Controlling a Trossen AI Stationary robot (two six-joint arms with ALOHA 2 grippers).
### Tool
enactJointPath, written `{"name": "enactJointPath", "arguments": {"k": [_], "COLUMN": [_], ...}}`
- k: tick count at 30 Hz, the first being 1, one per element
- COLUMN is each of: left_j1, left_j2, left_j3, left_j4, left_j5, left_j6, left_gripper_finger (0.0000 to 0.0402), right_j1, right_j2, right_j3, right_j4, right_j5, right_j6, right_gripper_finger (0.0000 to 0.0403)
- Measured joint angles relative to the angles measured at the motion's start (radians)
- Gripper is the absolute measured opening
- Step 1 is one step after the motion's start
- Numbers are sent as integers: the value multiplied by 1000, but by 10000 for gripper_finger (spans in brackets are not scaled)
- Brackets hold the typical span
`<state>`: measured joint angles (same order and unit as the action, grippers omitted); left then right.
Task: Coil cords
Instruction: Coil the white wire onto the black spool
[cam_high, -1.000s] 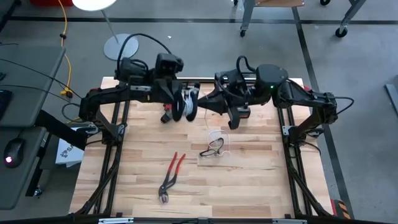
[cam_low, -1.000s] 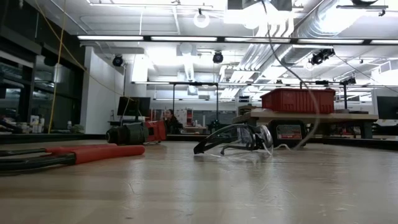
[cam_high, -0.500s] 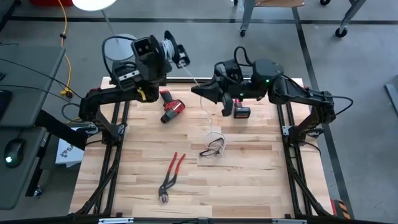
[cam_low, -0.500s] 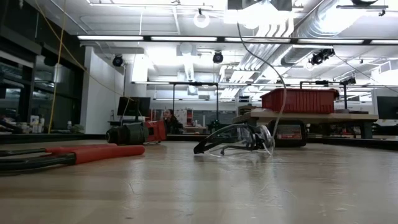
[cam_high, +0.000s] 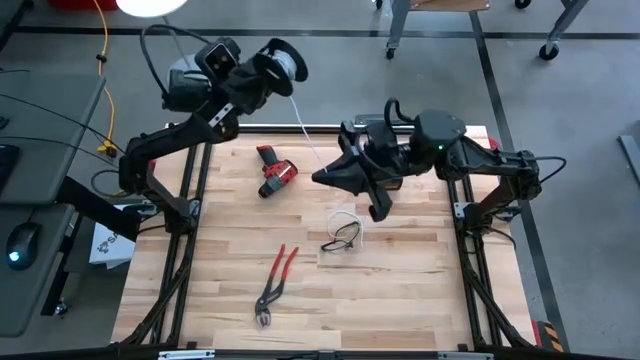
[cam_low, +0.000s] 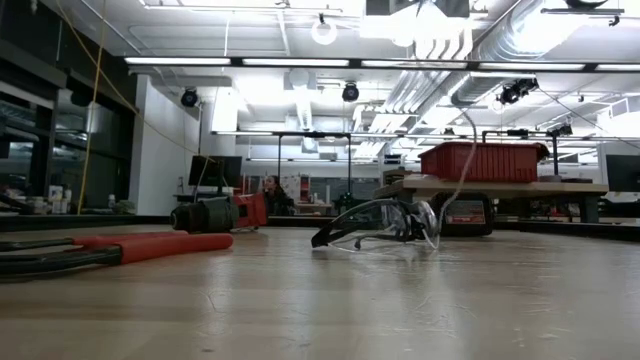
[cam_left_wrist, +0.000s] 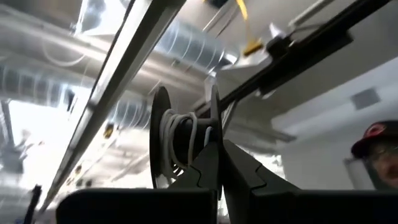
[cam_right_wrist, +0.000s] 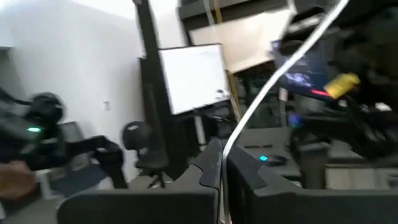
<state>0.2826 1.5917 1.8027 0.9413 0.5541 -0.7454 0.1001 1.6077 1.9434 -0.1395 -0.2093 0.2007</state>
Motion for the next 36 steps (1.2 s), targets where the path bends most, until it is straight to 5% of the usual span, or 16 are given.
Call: {"name": "enactJointPath", "arguments": {"k": [14, 36], "left_j1": [-10, -9], "left_j2": [-27, -26], "left_j3": [0, 0], "left_j4": [-82, -83], "left_j5": [56, 57], "left_j6": [33, 32], "left_gripper_finger": [0, 0], "right_j1": [3, 3], "right_j2": [22, 28], "right_j3": [0, 0], "right_j4": [-220, -297], "right_j5": [271, 384], "right_j6": [-81, -123], "right_gripper_finger": [156, 161]}}
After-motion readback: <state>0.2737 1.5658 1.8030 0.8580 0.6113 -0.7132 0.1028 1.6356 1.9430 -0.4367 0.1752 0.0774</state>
